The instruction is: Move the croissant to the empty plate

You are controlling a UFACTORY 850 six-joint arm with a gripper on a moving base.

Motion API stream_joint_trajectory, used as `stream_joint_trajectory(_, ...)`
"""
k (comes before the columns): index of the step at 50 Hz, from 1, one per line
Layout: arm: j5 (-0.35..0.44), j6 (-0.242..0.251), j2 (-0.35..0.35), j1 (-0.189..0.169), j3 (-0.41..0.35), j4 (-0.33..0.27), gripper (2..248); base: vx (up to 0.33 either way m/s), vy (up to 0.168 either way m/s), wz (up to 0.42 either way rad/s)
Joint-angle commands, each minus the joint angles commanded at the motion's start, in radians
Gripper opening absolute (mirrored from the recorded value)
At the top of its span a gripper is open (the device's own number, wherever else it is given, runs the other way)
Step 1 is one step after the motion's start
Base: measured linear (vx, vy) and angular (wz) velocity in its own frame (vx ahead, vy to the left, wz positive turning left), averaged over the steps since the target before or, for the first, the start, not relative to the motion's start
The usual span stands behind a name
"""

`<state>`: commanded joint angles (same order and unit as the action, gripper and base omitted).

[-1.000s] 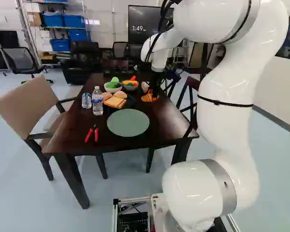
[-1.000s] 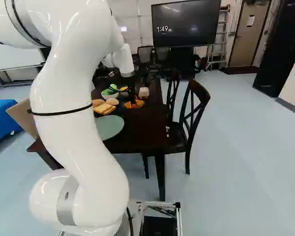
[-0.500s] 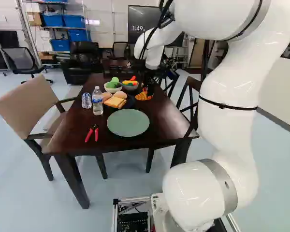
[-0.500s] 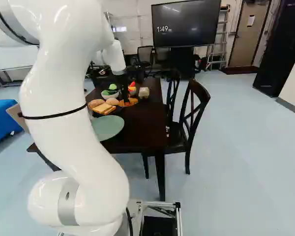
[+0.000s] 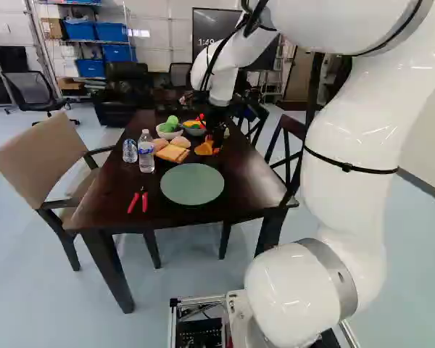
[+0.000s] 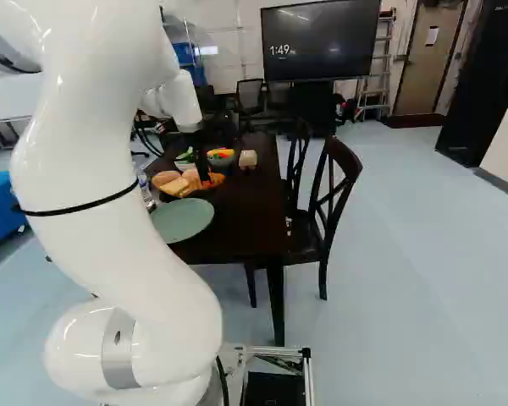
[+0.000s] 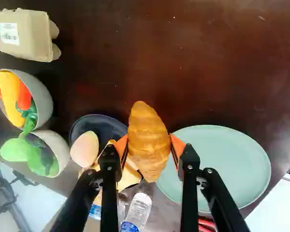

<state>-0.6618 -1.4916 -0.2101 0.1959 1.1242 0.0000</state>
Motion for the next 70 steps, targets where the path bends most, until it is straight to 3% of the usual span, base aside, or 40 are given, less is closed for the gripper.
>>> stream_joint_trajectory(20, 0.000, 0.000, 0.081, 0.046, -0.094, 0.000, 133, 0.000, 0.000, 0.000)
stream_joint_trajectory(48, 0.000, 0.000, 0.209, 0.080, -0.233, 0.000, 133, 0.000, 0.000, 0.000)
stream_joint_trajectory(56, 0.000, 0.000, 0.215, 0.096, -0.258, 0.000, 133, 0.000, 0.000, 0.000)
stream_joint_trajectory(70, 0.000, 0.000, 0.162, 0.100, -0.248, 0.000, 133, 0.000, 0.000, 0.000)
